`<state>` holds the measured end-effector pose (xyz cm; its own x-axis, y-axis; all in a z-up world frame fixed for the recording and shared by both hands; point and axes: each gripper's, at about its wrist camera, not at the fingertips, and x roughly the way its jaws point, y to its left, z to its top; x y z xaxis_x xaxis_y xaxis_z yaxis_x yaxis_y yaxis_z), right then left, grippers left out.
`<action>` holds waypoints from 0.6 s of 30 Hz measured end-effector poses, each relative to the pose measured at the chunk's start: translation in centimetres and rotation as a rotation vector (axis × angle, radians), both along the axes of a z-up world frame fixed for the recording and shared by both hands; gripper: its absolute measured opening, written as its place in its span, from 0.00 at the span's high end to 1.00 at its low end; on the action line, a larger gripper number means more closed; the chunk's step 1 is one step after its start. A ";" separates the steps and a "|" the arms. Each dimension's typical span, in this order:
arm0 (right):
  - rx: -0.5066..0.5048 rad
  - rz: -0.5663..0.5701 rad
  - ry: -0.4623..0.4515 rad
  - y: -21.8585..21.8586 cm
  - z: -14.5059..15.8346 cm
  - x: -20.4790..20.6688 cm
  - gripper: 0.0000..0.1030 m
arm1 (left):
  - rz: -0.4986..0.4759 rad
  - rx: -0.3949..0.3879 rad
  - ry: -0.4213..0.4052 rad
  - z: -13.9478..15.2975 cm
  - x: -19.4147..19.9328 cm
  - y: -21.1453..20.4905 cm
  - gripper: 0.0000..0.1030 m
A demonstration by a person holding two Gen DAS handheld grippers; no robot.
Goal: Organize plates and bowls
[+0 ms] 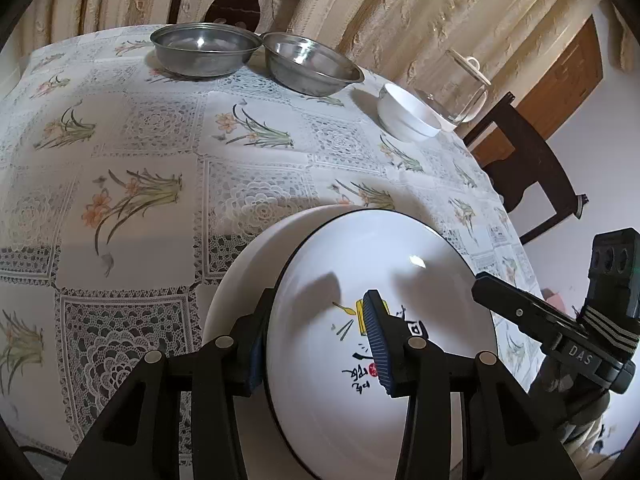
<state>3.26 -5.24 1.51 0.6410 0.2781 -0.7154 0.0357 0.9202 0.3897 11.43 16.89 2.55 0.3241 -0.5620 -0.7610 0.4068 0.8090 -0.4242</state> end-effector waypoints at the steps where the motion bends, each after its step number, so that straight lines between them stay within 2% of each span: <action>1: -0.001 -0.004 0.001 0.0 0.0 0.0 0.59 | -0.001 0.002 -0.002 0.0 -0.1 0.0 0.58; 6: 0.005 -0.021 0.010 -0.2 -0.3 0.2 0.59 | -0.007 -0.011 -0.003 0.1 -0.3 0.4 0.58; 13: 0.003 -0.030 0.022 -0.1 -0.7 0.4 0.59 | 0.000 -0.012 -0.066 1.4 -0.7 0.9 0.56; 18: 0.003 -0.035 0.028 -0.1 -0.8 0.4 0.59 | 0.007 -0.014 -0.071 1.4 -0.4 1.2 0.56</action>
<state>3.67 -5.32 0.66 0.6301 0.2583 -0.7323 0.0788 0.9169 0.3912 11.01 18.08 3.98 0.3812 -0.5698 -0.7280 0.4305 0.8063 -0.4057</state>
